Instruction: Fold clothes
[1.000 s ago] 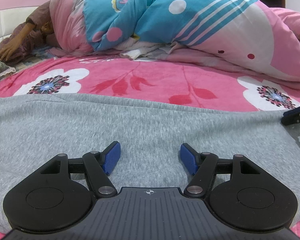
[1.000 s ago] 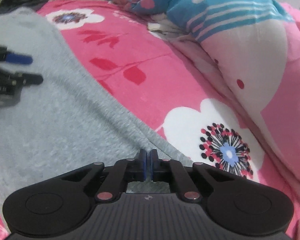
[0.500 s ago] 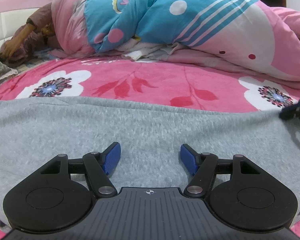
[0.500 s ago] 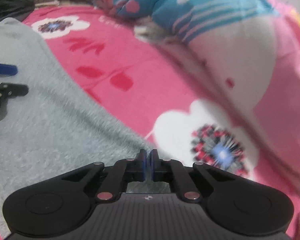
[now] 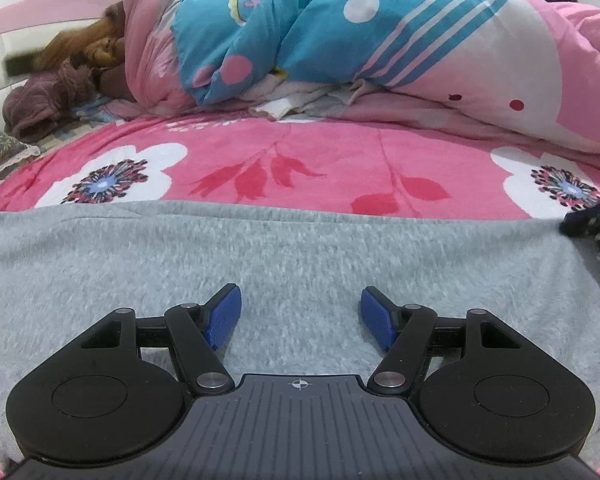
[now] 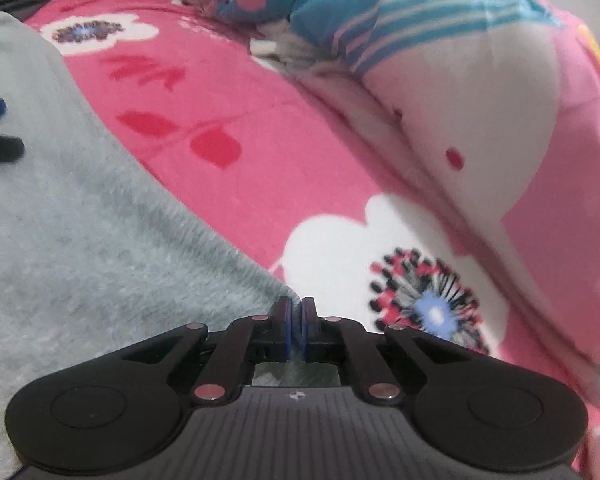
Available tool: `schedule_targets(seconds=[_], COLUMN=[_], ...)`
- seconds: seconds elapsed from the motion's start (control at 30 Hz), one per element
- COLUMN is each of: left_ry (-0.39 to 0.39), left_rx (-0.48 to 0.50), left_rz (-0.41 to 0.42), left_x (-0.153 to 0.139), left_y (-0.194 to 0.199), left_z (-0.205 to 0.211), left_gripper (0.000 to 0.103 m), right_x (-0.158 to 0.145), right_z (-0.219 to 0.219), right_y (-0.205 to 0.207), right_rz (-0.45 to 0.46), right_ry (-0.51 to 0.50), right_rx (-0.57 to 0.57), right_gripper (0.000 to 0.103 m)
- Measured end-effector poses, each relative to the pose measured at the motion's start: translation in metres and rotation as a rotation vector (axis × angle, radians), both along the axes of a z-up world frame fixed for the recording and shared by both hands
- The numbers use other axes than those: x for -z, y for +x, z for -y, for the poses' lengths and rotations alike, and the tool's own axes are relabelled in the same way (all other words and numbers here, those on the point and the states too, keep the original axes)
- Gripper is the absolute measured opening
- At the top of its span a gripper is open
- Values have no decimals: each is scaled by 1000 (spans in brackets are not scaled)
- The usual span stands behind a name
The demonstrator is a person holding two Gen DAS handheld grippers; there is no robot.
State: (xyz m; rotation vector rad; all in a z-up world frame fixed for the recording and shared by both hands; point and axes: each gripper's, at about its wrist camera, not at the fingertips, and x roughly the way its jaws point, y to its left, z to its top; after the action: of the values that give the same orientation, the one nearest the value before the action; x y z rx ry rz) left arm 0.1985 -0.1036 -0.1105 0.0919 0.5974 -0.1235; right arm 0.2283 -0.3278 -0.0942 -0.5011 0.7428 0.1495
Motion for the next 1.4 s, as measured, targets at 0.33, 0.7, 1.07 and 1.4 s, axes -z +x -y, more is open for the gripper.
schedule_targets(seconds=[0.33,0.7,1.07,1.4], left_ry=[-12,5,16,17], left_rx=[65,66,60,59], left_rz=[36,-12,-4,-2], left_x=[-11,2,4,4], left_y=[-19,-4,-5,-5], left_z=[-4,5,7,6], left_gripper=[67,69,70,71], right_x=[-54,-29,-8,-29], right_z=[86,256,262,263], right_y=[-57,-119,-89,-82], right_rz=[157,228,134,328], right_ry=[327,647,664,656], right_rx=[261,778,799,791], right_gripper=[41,41,7,3])
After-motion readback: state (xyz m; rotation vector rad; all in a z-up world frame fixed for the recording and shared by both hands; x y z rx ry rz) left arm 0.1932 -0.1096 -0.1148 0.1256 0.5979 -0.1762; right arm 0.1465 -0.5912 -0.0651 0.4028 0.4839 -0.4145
